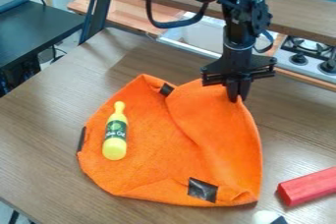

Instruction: Unfold cloth from left to right

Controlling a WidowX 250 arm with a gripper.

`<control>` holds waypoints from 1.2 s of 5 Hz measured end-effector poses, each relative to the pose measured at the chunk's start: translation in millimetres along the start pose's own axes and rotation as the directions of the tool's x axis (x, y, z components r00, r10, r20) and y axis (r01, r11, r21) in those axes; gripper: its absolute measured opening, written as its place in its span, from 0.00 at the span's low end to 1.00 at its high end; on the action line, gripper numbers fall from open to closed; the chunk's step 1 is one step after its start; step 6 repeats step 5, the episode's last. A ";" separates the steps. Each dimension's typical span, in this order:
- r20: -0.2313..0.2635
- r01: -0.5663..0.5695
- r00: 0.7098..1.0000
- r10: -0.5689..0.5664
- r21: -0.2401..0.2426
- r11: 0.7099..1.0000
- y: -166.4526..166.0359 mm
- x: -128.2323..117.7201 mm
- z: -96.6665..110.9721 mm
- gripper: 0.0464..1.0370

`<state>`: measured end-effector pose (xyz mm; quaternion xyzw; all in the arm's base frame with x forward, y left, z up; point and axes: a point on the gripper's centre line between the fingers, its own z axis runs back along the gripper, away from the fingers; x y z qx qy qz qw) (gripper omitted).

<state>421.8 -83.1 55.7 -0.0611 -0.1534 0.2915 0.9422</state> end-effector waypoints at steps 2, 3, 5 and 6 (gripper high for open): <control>0.001 0.011 1.000 -0.011 0.009 1.000 -16.8 2.2 -6.6 0.02; -0.001 0.020 1.000 -0.020 0.019 1.000 -27.2 -0.9 -11.0 0.02; -0.005 0.037 0.999 -0.037 0.042 0.998 -36.4 -3.5 -30.7 0.19; -0.005 0.037 0.999 -0.037 0.042 0.998 -36.4 -3.5 -30.7 0.19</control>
